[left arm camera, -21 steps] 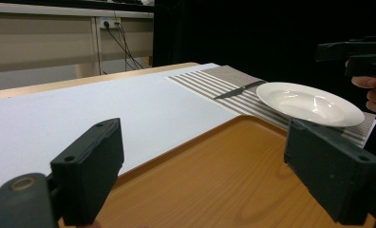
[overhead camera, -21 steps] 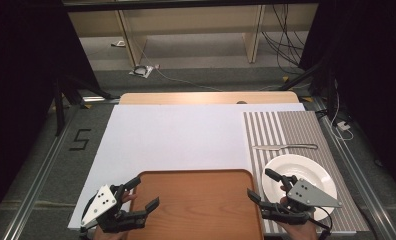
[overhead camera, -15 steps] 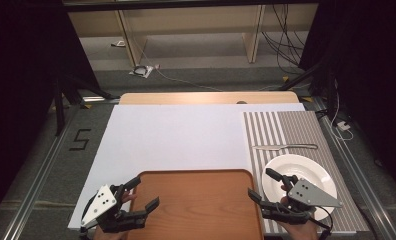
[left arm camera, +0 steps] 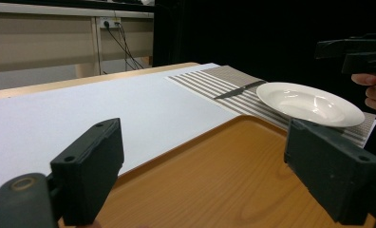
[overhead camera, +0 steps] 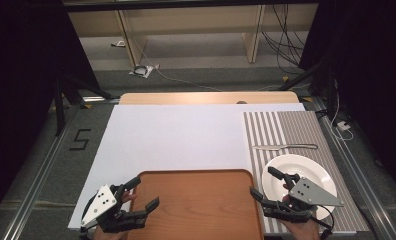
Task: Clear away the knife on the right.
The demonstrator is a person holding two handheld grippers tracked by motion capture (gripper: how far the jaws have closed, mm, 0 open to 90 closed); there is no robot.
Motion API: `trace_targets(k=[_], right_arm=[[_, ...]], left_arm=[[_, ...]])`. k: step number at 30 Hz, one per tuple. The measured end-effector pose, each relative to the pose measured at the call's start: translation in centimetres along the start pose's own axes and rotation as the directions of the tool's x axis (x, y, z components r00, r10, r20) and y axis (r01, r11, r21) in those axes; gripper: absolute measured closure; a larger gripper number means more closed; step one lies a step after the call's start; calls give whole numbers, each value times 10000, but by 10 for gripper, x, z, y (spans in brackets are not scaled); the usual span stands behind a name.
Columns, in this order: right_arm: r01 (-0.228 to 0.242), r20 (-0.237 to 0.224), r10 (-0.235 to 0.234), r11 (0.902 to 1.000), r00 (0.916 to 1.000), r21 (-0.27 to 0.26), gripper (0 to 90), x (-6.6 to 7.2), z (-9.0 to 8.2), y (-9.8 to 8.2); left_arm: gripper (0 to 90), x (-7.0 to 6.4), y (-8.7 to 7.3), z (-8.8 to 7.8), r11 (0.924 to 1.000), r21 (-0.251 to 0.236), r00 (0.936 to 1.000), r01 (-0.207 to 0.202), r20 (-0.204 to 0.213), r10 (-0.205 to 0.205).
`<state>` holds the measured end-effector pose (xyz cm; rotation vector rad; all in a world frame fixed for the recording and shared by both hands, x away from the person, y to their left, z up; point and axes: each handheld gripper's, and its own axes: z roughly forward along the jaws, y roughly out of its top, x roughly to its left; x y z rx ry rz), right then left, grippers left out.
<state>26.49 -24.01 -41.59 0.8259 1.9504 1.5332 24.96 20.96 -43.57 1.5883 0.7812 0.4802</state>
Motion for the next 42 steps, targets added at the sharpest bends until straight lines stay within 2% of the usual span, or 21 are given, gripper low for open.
trace_targets(k=[5,11,21,26,30,32,35,39,40,42], right_arm=[[130,133,-132,9999,9998,98,213,-2,-1,1],[393,80,-396,9987,9992,333,212,-4,0,3],[727,667,-778,9944,9947,764,214,-17,1,4],[645,753,-713,9939,9946,891,215,-22,2,3],[578,1014,-683,9930,9925,1028,218,-30,3,4],[597,1122,-721,9921,9911,1102,218,-34,4,4],[372,1214,-508,9930,9913,1123,218,-44,5,8],[449,1420,-636,9903,9878,1313,218,-52,7,12],[351,1496,-566,9892,9871,1424,219,-58,8,13],[338,1537,-563,9888,9865,1450,219,-60,8,14]], left_arm=[[130,0,0,0,10000,-4,10000,0,-5,0],[130,0,0,0,10000,38,10000,-21,2,21],[130,1,-1,1,10000,73,10000,-12,17,12],[130,1,0,1,10000,44,10000,3,3,-3],[130,1,0,1,10000,68,10000,-19,12,18],[130,0,0,1,10000,68,10000,-13,3,13],[130,0,-1,1,10000,58,10000,2,-11,-2],[130,1,-1,1,10000,68,10000,30,-8,-30],[130,1,-1,1,10000,69,10000,26,-8,-26],[130,1,-1,1,10000,79,10000,34,-19,-33]])
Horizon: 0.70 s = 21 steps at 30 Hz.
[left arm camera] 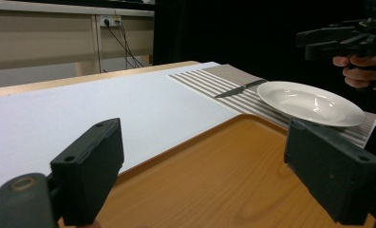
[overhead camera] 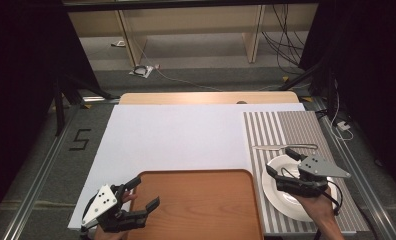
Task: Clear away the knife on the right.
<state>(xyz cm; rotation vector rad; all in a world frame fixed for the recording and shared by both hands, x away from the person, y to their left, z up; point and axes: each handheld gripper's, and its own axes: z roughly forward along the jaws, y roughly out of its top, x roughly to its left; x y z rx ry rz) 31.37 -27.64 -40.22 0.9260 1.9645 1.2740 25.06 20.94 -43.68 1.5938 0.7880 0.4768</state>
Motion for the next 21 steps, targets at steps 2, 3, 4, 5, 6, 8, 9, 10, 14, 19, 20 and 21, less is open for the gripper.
trace_targets(k=[2,3,4,5,6,8,9,10,14,19,20,21], right_arm=[[6,71,-7,9999,10000,121,219,-5,2,1],[-15,94,13,9997,10000,233,219,-7,2,2],[-16,113,13,9995,9999,306,219,-10,3,2],[19,168,-25,9994,9999,356,219,-12,3,2],[76,224,-85,9991,9997,417,219,-15,4,3],[142,325,-162,9980,9993,609,219,-20,5,5],[181,397,-209,9974,9990,704,219,-22,6,7],[106,402,-140,9963,9991,853,216,-25,6,8],[59,536,-120,9936,9985,1128,218,-32,9,14],[90,724,-211,9864,9972,1640,218,-43,15,19],[123,753,-260,9842,9968,1768,218,-45,16,20],[105,783,-257,9821,9966,1883,218,-47,18,21]], left_arm=[[130,0,0,0,10000,-6,10000,7,-5,-7],[130,0,0,0,10000,-11,10000,11,-8,-11],[130,0,0,0,10000,-8,10000,9,-8,-9],[130,0,0,0,10000,-1,10000,0,-12,0],[130,0,0,0,10000,11,10000,1,-12,-1],[130,0,0,0,10000,21,10000,-3,-15,3],[130,0,0,0,10000,15,10000,2,-17,-2],[130,0,0,0,10000,12,10000,7,-18,-7],[130,1,0,0,10000,2,10000,30,-26,-30],[130,0,-1,0,10000,27,10000,18,-24,-18],[130,0,-1,0,10000,29,10000,21,-29,-21],[130,1,-1,0,10000,23,10000,29,-34,-29]])
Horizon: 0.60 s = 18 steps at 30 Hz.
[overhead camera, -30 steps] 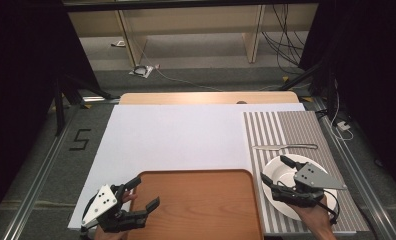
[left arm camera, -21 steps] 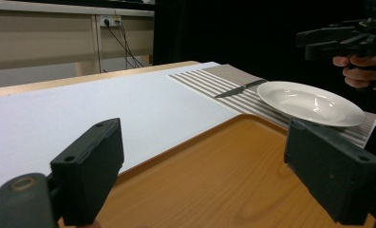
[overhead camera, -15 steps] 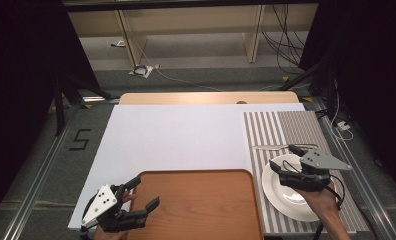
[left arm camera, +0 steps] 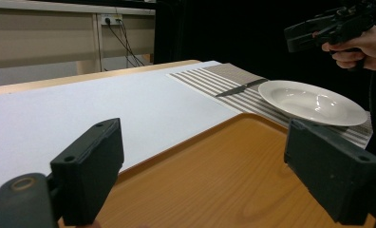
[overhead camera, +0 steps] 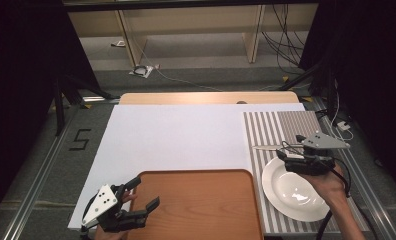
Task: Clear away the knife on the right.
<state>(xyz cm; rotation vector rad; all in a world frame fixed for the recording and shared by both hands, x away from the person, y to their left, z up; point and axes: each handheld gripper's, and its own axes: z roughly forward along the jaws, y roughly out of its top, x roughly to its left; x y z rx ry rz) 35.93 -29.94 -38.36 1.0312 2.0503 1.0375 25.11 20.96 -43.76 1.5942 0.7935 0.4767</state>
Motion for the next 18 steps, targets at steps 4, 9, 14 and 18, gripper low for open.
trace_targets(k=[4,9,14,18], right_arm=[[155,143,-161,9991,9998,406,224,-9,8,4],[236,222,-259,9949,9994,983,223,-16,14,6],[295,340,-352,9876,9988,1542,223,-24,22,11],[475,340,-554,9782,9979,2020,225,-32,28,17]], left_arm=[[130,0,0,0,10000,-20,10000,32,-4,-32],[130,0,0,0,10000,-25,10000,39,-4,-39],[130,0,0,1,10000,-12,10000,49,0,-49],[130,1,0,1,10000,1,10000,35,-3,-35]])
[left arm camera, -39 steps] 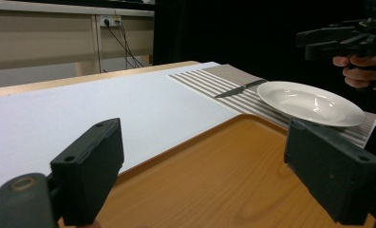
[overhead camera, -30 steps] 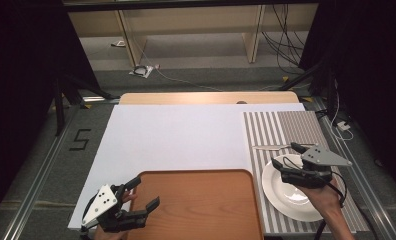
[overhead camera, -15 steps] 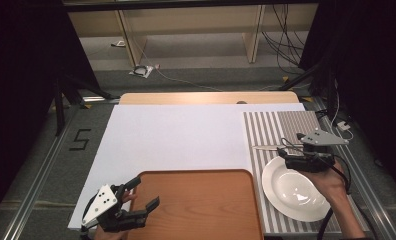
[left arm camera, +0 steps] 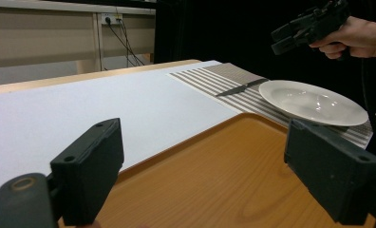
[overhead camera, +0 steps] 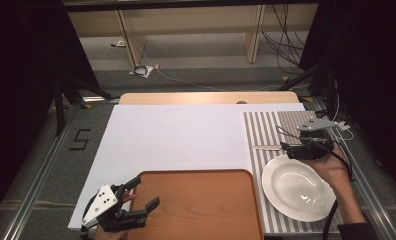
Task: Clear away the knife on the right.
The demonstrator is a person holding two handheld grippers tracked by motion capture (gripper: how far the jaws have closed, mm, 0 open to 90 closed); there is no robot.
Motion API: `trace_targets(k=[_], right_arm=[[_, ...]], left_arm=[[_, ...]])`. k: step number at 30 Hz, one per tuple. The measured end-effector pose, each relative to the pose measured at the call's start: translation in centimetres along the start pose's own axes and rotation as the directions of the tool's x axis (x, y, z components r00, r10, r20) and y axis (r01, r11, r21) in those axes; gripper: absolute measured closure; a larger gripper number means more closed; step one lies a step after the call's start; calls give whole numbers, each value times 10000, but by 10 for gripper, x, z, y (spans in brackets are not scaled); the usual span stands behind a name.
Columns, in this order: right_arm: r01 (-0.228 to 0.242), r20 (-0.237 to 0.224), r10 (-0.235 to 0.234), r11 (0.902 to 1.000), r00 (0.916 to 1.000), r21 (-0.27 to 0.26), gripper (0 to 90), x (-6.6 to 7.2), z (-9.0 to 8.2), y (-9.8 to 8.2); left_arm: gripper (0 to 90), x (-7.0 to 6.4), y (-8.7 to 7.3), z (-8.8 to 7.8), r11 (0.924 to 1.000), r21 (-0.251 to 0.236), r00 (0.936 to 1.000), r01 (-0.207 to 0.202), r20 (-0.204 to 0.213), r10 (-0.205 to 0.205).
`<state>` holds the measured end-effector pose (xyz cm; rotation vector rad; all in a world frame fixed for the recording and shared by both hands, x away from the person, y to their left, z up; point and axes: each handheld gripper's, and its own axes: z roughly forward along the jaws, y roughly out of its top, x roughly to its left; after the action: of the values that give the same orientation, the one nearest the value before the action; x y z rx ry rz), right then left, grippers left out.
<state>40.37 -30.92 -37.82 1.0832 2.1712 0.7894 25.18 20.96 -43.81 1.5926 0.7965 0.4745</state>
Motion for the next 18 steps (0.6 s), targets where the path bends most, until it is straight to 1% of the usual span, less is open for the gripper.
trace_targets(k=[2,6,7,8,9,10,13,14,15,16,17,18], right_arm=[[-23,-48,24,9997,10000,225,227,-5,3,4],[93,-159,-82,9974,9998,717,231,-14,8,11],[117,-209,-99,9962,9997,864,234,-15,10,13],[209,-154,-192,9925,9997,1205,236,-18,14,17],[209,-154,-192,9925,9997,1205,236,-18,14,17],[278,-152,-260,9905,9995,1345,236,-19,16,18],[459,-324,-407,9825,9986,1807,237,-21,25,21],[593,-357,-533,9787,9979,1966,238,-22,29,21],[679,-425,-601,9740,9973,2163,241,-22,32,22],[694,-455,-601,9672,9972,2443,243,-23,36,22],[666,-409,-577,9609,9975,2689,244,-23,39,22],[639,-415,-543,9565,9977,2846,246,-24,42,22]], left_arm=[[130,0,0,0,10000,-10,10000,-1,-4,1],[130,0,0,0,10000,-6,10000,6,-11,-6],[130,0,0,0,10000,-9,10000,3,-12,-3],[130,0,0,0,10000,-12,10000,5,-12,-5],[130,0,0,0,10000,-18,10000,-1,-8,1],[130,0,0,0,10000,-19,10000,-11,-10,10],[130,0,0,0,10000,-13,10000,-12,-12,12],[130,0,0,0,10000,-17,10000,-12,-14,12],[130,0,0,-1,10000,-35,10000,-1,-24,1],[130,1,0,-1,10000,-51,10000,19,-35,-19],[130,1,0,-1,10000,-66,10000,30,-39,-31],[130,1,0,-1,10000,-68,10000,40,-37,-41]])
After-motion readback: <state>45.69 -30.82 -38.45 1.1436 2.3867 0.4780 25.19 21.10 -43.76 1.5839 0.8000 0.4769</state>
